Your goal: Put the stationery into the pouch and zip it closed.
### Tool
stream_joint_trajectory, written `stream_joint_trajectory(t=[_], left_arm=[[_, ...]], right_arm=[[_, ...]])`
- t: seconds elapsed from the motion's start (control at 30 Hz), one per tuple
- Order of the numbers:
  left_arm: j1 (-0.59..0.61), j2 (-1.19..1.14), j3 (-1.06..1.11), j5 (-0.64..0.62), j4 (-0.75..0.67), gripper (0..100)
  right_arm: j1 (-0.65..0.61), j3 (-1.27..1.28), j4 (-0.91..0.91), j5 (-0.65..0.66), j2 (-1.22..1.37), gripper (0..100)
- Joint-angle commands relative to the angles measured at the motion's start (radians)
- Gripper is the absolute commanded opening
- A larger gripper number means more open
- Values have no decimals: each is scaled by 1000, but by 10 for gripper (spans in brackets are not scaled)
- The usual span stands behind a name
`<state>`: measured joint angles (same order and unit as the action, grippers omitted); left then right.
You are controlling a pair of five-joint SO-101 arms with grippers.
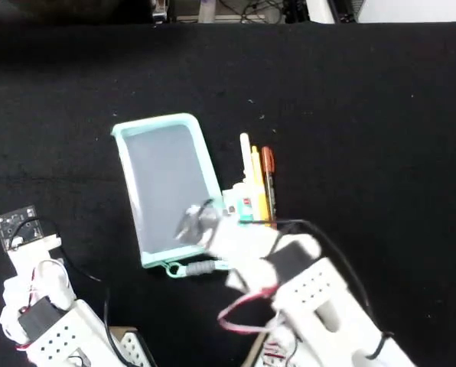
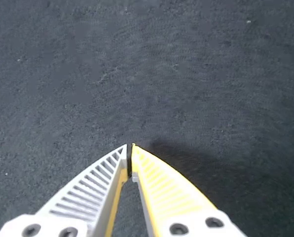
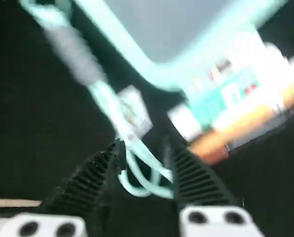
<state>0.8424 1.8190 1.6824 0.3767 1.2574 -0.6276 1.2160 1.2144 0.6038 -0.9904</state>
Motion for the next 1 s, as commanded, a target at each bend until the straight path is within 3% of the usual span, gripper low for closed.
stream_joint_trajectory(t=[0.0,0.1,0.3,0.67,0.73,0.83,0.97], left_arm=[[-18,3,15,-3,-17,30],[-18,3,15,-3,-17,30],[-18,3,16,-3,-17,30],[-19,3,16,-3,-17,30],[-19,3,16,-3,-15,30],[-19,3,16,-3,-15,30],[-18,3,16,-3,-14,30]], right_arm=[[-241,-48,-69,-87,5,229],[-304,-47,-127,-107,7,229],[-308,-44,-167,-104,105,229],[-302,-127,-388,-112,568,227],[-302,-156,-387,-114,621,189],[-302,-176,-385,-114,654,28],[-302,-177,-318,-114,654,12]])
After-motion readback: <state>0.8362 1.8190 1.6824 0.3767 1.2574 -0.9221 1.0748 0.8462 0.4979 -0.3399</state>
